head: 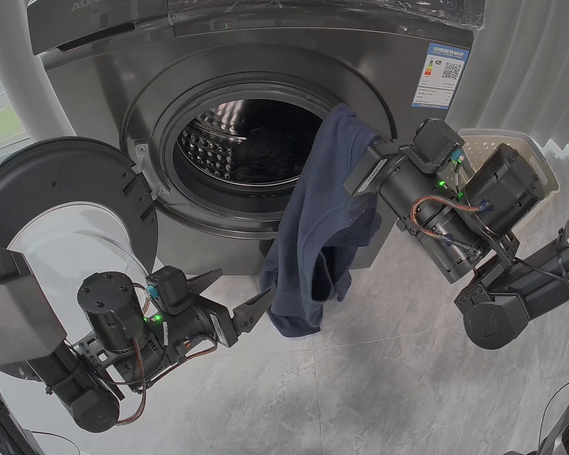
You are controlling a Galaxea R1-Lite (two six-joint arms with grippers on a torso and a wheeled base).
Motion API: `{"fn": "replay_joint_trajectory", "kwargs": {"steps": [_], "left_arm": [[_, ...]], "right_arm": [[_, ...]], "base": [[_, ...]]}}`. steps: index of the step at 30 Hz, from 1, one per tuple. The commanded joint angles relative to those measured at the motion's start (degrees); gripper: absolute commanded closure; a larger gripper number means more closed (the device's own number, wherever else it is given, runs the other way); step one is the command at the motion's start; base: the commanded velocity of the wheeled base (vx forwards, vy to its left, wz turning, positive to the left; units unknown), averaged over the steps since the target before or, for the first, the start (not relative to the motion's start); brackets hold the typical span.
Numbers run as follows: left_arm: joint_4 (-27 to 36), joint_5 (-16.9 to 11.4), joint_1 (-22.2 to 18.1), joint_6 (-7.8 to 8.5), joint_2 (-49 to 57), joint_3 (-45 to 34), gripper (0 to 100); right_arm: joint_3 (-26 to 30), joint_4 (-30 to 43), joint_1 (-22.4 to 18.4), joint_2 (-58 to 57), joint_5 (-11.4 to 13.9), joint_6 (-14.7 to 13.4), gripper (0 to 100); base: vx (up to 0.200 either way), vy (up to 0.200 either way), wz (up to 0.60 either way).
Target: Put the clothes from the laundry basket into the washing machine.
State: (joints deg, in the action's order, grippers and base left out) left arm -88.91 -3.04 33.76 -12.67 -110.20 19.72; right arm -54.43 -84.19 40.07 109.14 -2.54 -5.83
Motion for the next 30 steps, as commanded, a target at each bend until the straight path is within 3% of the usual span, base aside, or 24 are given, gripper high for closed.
{"fn": "replay_joint_trajectory", "kwargs": {"steps": [1,7,17,20,25,30], "left_arm": [[-0.04,-1.18,0.35,0.1,-3.62,0.05,0],[-0.13,-2.33,1.4,0.8,-7.48,0.75,0],[-0.13,-4.61,7.29,0.98,-13.72,6.03,0],[-0.13,-4.17,7.11,1.15,-16.01,8.14,0],[-0.13,-4.0,4.65,3.35,-19.44,10.77,0],[-0.13,-4.08,4.3,3.61,-21.11,12.09,0]], "right_arm": [[-1.47,0.34,0.1,0.46,-0.36,0.03,100],[-1.56,0.25,0.53,1.16,-0.63,0.03,100],[-3.14,0.25,0.8,3.27,-0.63,0.11,100],[-3.58,0.34,0.8,3.27,-0.72,0.03,100],[-3.66,0.25,1.15,3.18,-0.72,0.11,100],[-3.75,0.34,1.33,3.18,-0.72,0.11,100]], "base": [[0.0,0.0,0.0],[0.0,0.0,0.0],[0.0,0.0,0.0],[0.0,0.0,0.0],[0.0,0.0,0.0],[0.0,0.0,0.0]]}}
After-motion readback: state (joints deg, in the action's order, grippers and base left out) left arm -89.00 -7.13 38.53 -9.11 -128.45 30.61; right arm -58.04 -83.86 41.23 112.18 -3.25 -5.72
